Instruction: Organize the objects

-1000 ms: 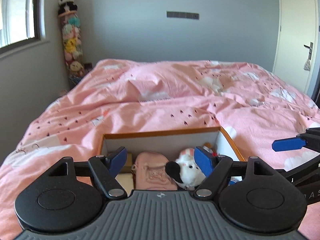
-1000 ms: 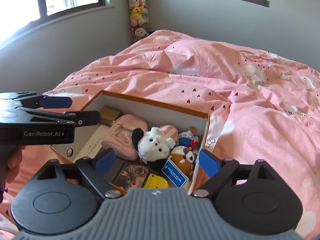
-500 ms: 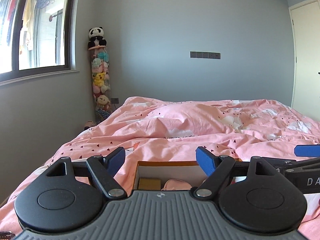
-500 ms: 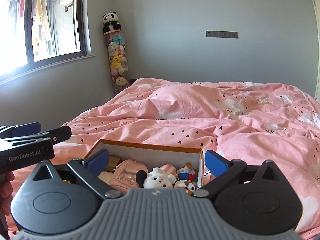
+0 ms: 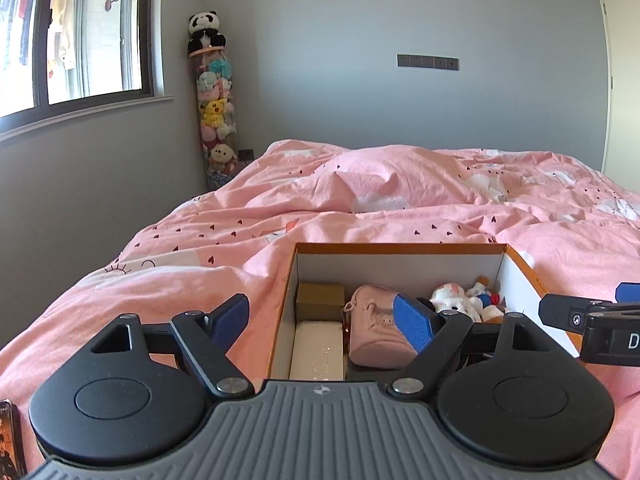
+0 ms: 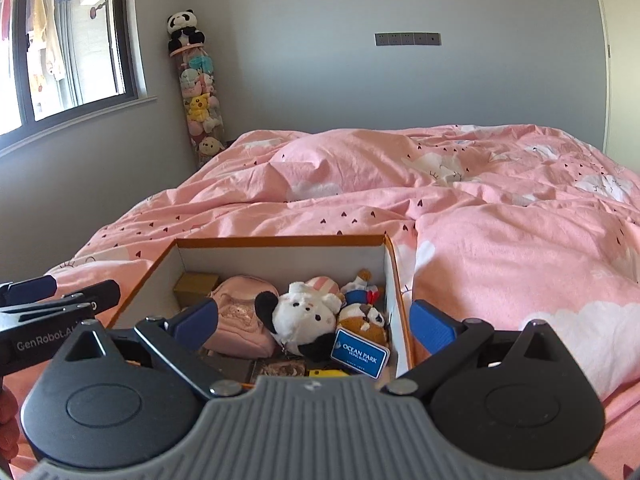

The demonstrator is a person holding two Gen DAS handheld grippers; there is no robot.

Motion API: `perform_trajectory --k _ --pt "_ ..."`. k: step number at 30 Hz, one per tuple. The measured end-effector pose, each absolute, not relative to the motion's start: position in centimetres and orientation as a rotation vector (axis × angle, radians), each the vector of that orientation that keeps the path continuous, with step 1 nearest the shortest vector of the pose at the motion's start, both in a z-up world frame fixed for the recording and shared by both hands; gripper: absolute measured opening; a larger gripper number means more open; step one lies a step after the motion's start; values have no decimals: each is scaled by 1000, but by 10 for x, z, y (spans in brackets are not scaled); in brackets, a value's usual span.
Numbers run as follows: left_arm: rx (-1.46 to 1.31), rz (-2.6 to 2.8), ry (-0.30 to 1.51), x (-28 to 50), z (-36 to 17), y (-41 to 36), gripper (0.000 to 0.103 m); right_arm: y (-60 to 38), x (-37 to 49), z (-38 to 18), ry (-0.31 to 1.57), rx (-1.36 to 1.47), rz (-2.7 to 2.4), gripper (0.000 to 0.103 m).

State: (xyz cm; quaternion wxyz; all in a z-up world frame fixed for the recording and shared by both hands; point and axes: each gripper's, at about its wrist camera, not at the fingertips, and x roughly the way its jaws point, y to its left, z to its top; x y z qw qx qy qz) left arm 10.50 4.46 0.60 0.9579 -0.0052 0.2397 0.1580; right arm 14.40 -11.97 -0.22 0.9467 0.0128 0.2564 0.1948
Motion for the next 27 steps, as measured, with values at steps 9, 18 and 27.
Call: perform_trajectory --k 9,18,27 --pt "-8 329 554 113 -18 45 95 -114 150 -27 570 -10 390 102" --pt "-12 343 596 114 -29 48 95 -115 157 -40 606 -10 383 102" --pt "-17 337 616 114 -29 47 95 -115 155 -39 603 -10 392 102"
